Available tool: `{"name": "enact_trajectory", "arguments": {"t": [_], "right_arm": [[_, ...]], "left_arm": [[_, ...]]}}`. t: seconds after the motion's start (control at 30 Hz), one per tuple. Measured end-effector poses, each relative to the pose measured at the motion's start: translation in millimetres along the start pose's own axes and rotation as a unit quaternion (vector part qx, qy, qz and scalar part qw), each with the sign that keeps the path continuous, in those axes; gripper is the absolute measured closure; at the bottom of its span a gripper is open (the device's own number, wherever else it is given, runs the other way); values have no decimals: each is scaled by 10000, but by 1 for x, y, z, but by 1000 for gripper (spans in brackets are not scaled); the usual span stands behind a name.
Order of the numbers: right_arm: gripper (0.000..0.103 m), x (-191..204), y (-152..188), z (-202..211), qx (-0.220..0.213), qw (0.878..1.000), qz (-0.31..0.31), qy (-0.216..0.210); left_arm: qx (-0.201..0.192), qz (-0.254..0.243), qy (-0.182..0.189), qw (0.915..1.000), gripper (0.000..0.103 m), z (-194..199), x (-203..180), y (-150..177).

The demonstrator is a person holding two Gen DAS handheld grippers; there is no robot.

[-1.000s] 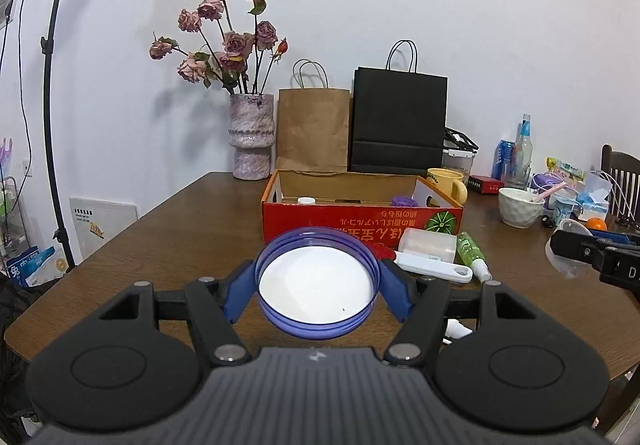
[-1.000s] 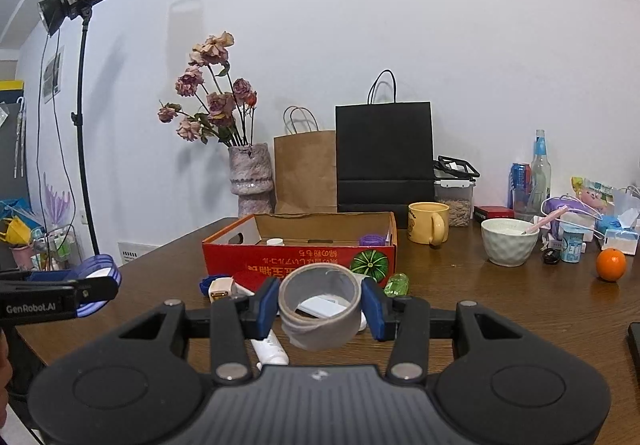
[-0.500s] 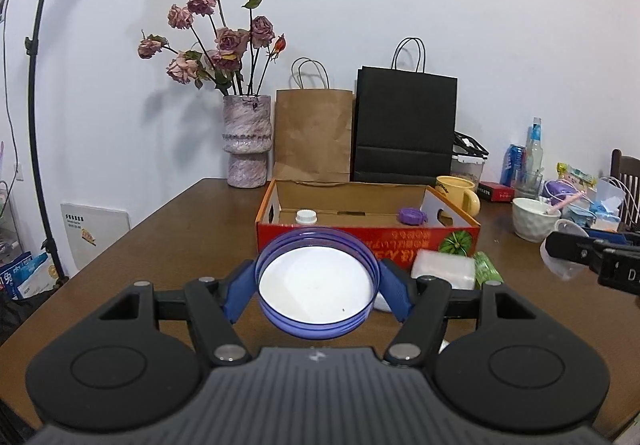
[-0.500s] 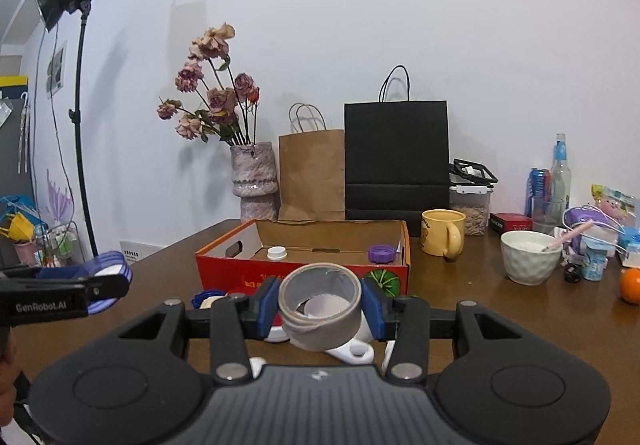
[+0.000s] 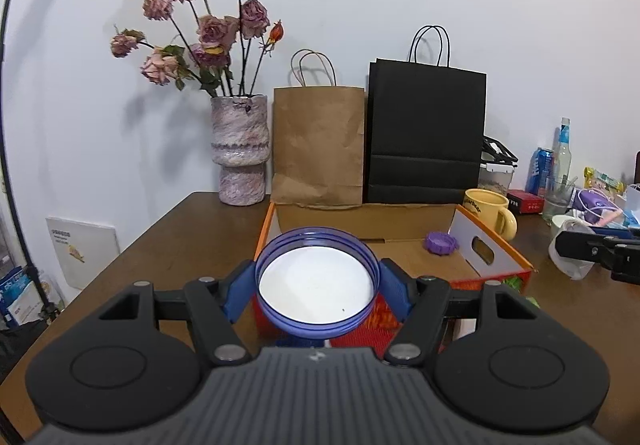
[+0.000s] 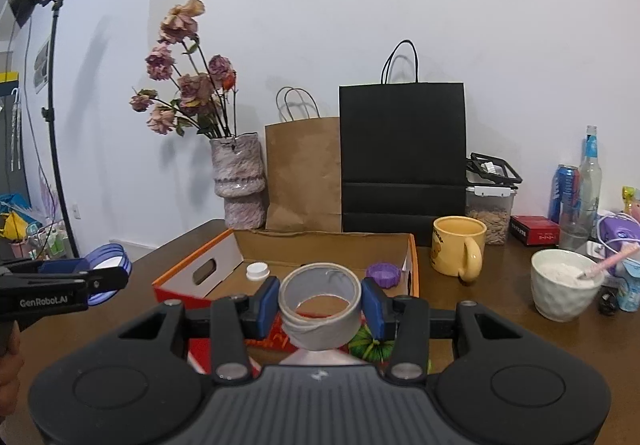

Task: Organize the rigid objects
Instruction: 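Carry the blue-rimmed lid and tape roll into the cardboard box with both tools, then open both tools to release the lid and tape roll in the box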

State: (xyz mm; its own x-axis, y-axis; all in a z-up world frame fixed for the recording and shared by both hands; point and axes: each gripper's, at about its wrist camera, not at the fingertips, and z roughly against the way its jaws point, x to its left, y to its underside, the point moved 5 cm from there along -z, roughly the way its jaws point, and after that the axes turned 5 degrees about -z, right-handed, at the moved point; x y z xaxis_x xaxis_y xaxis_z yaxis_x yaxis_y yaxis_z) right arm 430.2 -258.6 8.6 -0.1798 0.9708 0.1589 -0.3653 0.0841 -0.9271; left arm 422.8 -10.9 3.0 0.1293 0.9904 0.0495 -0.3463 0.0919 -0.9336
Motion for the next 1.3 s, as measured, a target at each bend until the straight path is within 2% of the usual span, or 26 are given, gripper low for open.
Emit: {"name": "enact_trajectory", "arguments": {"t": [0.3,0.57,0.77,0.9,1.07,1.23,1.3], "right_arm": [[60,-8,-23,-69,260,9996,-47,-123],[60,-18,-48,-134,570,9981,-103,-230],[60,-37,-62,-192,1006,9932,-488,-323],[60,-48,-64,-230,1351,9884,-648,-258],[60,-60,-61,-280,2128,9729,-881,-194],[60,-62,-47,-320,2888,9538,-821,-70],[60,-58,-39,-329,3061,9492,-734,-4]], "left_arm": [[174,3,52,9998,36,-70,9,-31],[749,353,330,9960,36,-149,18,-51],[1217,615,447,9896,36,-206,17,-65],[1544,529,463,9855,36,-241,11,-72],[2289,245,551,9716,36,-286,-3,-66],[2891,288,637,9548,36,-320,-13,-52],[3099,261,651,9482,36,-331,-19,-43]]}}
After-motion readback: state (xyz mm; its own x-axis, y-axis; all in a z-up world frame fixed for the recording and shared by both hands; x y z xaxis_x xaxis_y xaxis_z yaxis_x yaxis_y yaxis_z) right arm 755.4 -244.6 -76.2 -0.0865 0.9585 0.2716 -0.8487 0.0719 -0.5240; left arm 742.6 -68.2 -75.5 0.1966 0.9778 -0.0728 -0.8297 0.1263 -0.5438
